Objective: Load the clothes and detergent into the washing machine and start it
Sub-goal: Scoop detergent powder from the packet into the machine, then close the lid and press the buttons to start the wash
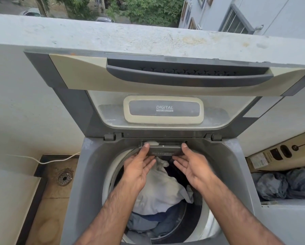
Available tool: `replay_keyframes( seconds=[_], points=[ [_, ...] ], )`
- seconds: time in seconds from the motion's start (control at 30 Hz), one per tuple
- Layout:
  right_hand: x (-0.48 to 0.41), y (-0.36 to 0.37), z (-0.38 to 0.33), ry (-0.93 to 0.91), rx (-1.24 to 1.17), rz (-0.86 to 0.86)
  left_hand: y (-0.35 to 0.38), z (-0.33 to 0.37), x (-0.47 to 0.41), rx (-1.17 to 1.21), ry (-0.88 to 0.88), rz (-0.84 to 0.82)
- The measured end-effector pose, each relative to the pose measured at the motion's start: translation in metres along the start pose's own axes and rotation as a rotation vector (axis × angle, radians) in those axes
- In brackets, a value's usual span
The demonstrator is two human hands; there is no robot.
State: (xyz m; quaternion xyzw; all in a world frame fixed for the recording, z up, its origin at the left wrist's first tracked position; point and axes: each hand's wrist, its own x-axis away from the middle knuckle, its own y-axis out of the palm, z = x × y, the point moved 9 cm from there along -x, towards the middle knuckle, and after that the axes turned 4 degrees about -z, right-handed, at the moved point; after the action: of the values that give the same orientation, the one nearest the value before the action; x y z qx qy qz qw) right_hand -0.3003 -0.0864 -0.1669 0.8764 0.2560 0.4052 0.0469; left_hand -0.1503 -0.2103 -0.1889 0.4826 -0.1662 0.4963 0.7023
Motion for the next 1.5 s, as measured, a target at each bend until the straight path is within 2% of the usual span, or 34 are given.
replay_keyframes(
  seconds=[0.6,0.83,0.97,1.1,1.2,1.3,1.4,1.43,1.5],
  points=[
    [-0.019,0.002,0.002,0.010,-0.191,0.081,0.008,0.008,-0.013,0.067,0.072,0.057],
    [-0.018,0.005,0.002,-0.020,-0.094,0.085,0.010,0.009,-0.014,-0.041,0.087,0.044],
    [-0.012,0.007,0.003,0.012,0.052,0.044,0.009,0.007,-0.012,-0.137,0.054,0.035],
    [-0.001,0.008,0.001,0.098,0.180,0.010,0.003,0.008,-0.004,-0.309,0.017,0.086],
    [0.012,0.009,-0.012,0.096,0.208,-0.006,0.006,0.014,0.004,-0.335,0.018,0.121],
    [0.033,0.013,-0.034,0.052,0.250,-0.031,0.020,0.020,0.022,-0.346,0.004,0.076],
    [0.061,0.020,-0.066,-0.073,0.362,-0.040,0.050,0.030,0.056,-0.412,0.057,-0.082],
    [0.074,0.025,-0.080,-0.149,0.438,-0.032,0.062,0.039,0.072,-0.505,0.136,-0.127],
    [0.103,0.036,-0.111,-0.352,0.609,-0.007,0.090,0.066,0.109,-0.800,0.400,-0.175]
  ],
)
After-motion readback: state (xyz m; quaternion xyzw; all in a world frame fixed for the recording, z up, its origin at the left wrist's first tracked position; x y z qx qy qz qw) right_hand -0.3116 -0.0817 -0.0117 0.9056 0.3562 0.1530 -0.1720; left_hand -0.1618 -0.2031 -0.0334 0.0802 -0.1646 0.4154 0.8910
